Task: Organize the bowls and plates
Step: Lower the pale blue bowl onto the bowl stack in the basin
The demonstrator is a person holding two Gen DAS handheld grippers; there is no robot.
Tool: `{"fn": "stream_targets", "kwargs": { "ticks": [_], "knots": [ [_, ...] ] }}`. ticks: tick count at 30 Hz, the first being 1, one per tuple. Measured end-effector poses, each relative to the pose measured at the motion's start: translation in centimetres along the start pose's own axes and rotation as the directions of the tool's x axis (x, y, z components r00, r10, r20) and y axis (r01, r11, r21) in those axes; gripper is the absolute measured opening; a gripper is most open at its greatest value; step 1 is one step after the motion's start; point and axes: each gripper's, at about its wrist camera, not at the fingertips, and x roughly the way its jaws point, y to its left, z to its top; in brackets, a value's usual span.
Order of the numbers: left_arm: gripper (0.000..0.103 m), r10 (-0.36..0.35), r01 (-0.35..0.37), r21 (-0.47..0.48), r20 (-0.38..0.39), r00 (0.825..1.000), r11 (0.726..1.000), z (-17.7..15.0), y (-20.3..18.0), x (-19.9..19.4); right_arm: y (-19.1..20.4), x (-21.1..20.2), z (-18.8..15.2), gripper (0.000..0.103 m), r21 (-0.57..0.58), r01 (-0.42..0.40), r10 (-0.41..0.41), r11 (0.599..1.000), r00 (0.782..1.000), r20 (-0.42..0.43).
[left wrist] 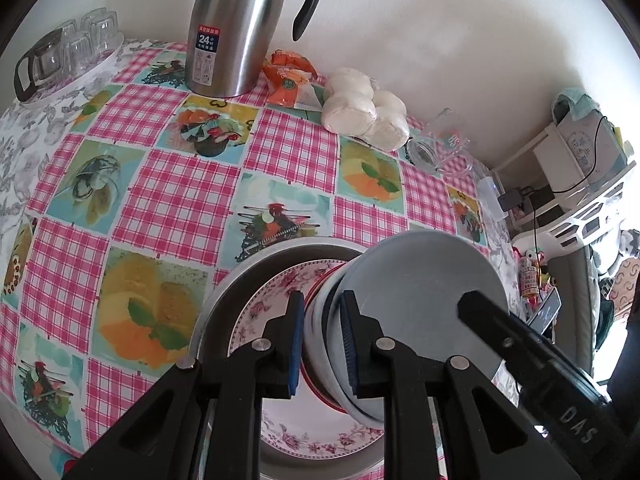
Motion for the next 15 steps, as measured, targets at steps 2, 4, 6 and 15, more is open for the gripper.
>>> {"fn": "stream_targets", "kwargs": {
  "ticks": [2,4,6,15],
  "knots": [
    [0.019,-0.002,0.002,-0.002,0.000,1.000,1.000,0.0,0.0,0.0,-0.4,-0.2,0.1,0.047,0.011,-0.001,0.001,1.000,1.000,0.011],
    [0.019,-0.001,0.001,-0.002,0.000,1.000,1.000,0.0,0.0,0.0,-1.0,-0.3,0.1,0.047,0.029,0.003,-0.003,1.000,1.000,0.017],
    [0.019,-0.004,0.004,-0.004,0.000,1.000,1.000,-0.1,0.1,0.0,-1.6,-0.4,0.2,0.047,0.045,0.006,-0.007,0.999,1.000,0.025],
    [0.019,-0.023,0.023,-0.009,0.026,0.999,1.000,-0.1,-0.1,-0.7,-3.5,1.2,0.1,0.014,0.114,-0.095,0.096,0.989,0.995,-0.005]
  ]
}}
